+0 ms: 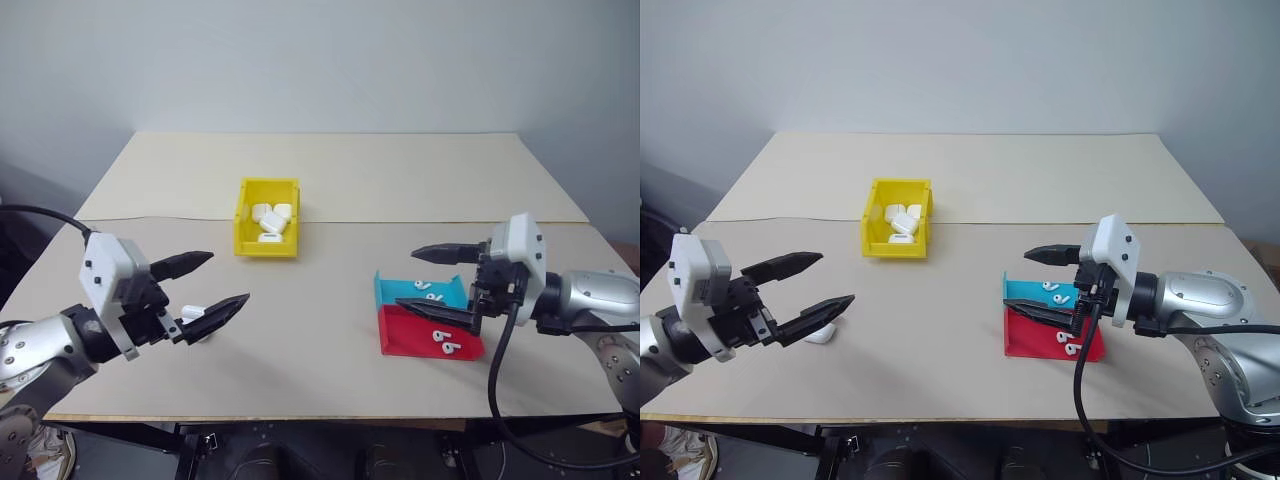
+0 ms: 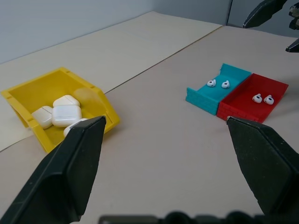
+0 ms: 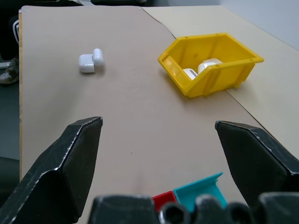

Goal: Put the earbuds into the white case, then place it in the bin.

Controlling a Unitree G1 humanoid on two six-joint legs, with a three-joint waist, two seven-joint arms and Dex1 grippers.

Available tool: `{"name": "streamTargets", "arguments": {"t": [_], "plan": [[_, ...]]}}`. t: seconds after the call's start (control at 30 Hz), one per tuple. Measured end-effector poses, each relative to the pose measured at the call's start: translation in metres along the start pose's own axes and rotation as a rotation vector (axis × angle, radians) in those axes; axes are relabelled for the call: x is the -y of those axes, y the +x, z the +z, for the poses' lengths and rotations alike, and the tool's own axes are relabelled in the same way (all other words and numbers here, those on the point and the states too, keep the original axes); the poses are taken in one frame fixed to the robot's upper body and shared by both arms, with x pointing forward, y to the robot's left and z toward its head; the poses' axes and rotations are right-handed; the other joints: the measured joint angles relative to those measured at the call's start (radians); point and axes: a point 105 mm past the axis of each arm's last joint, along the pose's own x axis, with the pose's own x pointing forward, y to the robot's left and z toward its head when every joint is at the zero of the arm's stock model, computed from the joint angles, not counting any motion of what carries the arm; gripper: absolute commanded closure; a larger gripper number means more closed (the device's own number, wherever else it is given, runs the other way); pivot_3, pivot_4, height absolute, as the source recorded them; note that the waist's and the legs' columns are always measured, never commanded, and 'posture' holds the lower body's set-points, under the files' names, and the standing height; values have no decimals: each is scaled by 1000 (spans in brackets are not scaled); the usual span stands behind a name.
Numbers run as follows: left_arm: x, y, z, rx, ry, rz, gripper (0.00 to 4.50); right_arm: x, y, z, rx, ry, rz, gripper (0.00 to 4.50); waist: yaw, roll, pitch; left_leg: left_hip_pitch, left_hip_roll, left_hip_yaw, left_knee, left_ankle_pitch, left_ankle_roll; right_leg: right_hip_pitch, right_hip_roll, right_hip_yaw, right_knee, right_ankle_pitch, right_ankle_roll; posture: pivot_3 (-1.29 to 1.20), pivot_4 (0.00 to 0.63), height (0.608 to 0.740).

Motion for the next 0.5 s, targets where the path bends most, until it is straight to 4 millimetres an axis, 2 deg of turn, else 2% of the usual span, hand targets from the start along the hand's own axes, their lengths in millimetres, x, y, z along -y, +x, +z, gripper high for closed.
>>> {"name": "streamTargets", "arguments": {"t": [0.27,0.5], "plan": [[-5,-2,-3,-49,0,9,0,0,0,-1,-3,6,-1,12,0,0,0,0,0,0,0,0,0,0,0,0,0,0,0,0,150,740],[-25,0,-13,-262,96,212,0,0,1,-4,-5,17,6,12,0,0,0,0,0,-1,0,0,0,0,0,0,0,0,0,0,150,740]]}}
